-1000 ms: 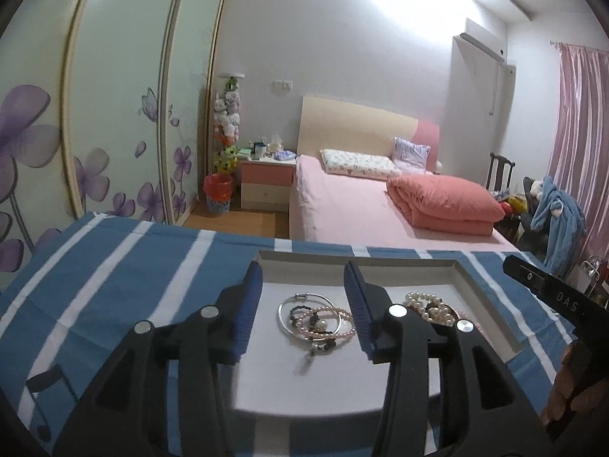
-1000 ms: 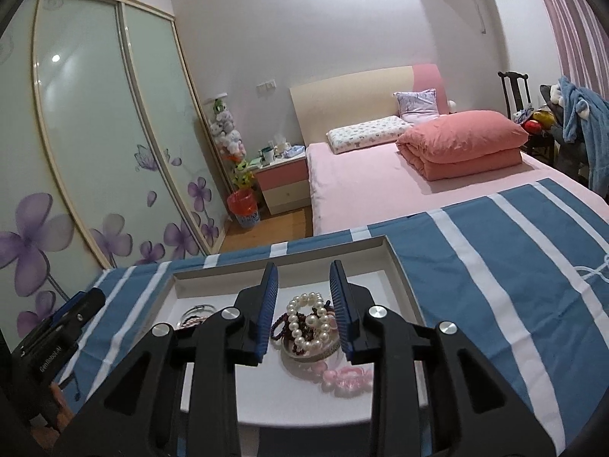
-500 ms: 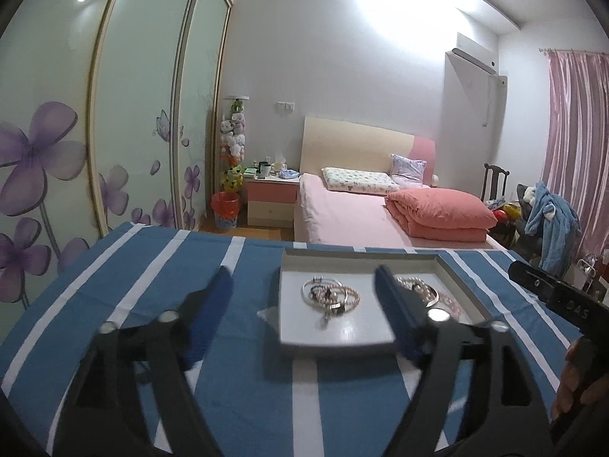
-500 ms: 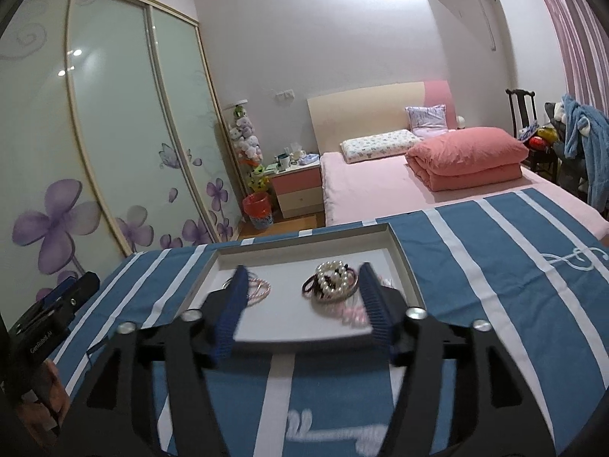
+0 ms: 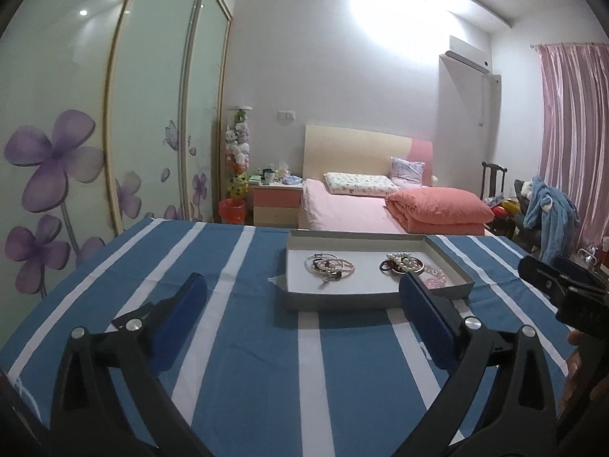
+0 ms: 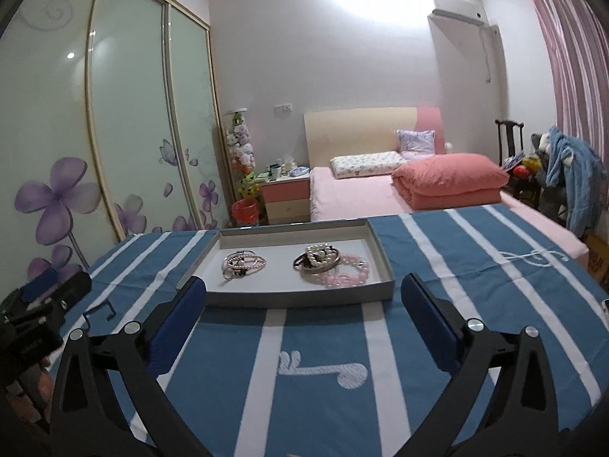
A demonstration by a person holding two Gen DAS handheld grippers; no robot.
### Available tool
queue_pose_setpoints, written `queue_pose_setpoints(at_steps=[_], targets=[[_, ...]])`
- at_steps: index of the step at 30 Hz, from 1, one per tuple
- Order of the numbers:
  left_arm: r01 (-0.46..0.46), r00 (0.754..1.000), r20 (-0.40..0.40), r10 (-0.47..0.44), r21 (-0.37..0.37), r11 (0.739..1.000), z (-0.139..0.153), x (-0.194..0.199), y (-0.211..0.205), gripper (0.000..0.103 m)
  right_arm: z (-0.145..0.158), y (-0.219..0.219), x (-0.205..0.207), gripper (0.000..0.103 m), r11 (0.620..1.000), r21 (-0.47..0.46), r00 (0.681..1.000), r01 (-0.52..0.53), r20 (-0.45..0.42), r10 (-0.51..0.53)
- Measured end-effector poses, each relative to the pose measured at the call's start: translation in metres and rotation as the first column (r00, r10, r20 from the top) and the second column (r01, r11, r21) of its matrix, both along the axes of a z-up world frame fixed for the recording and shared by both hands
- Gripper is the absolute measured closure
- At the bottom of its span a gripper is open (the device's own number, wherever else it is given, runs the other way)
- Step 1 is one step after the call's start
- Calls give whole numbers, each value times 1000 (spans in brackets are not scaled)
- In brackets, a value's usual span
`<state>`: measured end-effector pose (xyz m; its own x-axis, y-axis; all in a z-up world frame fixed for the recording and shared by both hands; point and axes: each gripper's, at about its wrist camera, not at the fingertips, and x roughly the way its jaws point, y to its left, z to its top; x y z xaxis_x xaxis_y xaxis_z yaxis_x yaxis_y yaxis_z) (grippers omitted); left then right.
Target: Organize jewelry
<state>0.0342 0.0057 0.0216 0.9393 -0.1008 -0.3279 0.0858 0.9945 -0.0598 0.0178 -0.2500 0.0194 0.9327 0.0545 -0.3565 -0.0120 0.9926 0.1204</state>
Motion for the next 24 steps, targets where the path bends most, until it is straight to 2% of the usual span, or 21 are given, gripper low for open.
queue_pose_setpoints(at_steps=[5,14,24], targets=[[-40,999,31,40,3,999,-1,-17,2,4,-6,7,-18,2,999,-44,999,-6,32,7],[-36,998,56,34,36,999,-11,-34,-4,4,-14,19,-36,2,994,-103,994,-28,100,38],[-22,998,61,20,34,999,-16,-33,-6,4,-25,11,-35,2,998,-64,997,-15,68,20]])
